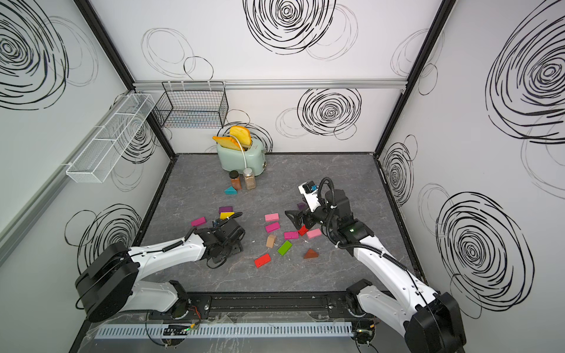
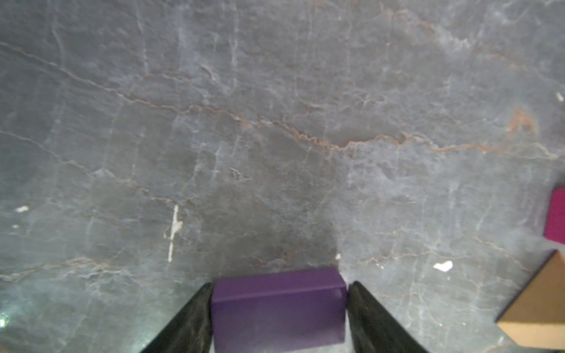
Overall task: Assemble a piece of candy with building blocks
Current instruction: Pick up the building block from the center of the board.
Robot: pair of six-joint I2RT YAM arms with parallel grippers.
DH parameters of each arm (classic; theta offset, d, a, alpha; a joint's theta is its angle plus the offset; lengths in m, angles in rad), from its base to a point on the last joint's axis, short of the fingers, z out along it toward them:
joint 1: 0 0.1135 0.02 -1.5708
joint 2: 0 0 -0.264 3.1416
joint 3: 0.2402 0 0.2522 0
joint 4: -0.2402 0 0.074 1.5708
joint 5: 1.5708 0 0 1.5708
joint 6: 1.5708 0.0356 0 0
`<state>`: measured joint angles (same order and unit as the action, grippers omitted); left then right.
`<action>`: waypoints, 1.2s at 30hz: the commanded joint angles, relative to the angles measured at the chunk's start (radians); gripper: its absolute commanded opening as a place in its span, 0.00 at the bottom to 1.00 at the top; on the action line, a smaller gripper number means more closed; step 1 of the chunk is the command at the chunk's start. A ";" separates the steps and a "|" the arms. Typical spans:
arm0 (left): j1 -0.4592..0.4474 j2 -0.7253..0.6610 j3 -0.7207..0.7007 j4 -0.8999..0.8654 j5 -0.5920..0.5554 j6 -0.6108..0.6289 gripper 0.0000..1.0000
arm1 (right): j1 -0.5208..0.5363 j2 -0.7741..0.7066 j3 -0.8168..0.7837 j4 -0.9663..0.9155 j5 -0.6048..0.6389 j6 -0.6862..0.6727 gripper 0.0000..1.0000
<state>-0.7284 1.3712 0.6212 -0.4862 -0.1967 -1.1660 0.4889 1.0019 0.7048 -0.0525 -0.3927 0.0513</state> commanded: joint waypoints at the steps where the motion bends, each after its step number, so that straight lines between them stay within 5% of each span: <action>1: -0.014 0.036 -0.009 0.009 0.011 -0.004 0.70 | 0.008 -0.003 -0.007 0.008 -0.009 -0.021 0.99; 10: -0.062 0.111 0.029 -0.012 0.000 0.051 0.68 | 0.007 -0.008 -0.007 0.009 -0.008 -0.021 0.99; 19: -0.049 0.117 0.047 0.007 0.004 0.094 0.48 | 0.007 -0.008 -0.004 0.002 -0.003 -0.025 0.99; 27: 0.096 0.305 0.381 -0.003 -0.010 0.374 0.47 | -0.003 0.000 -0.007 -0.003 0.032 -0.028 0.99; 36: 0.229 0.578 0.684 -0.004 -0.019 0.555 0.47 | -0.004 0.068 0.023 0.016 0.069 -0.010 0.99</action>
<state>-0.5270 1.8874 1.2488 -0.4679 -0.1955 -0.7067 0.4873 1.0542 0.7048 -0.0525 -0.3408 0.0414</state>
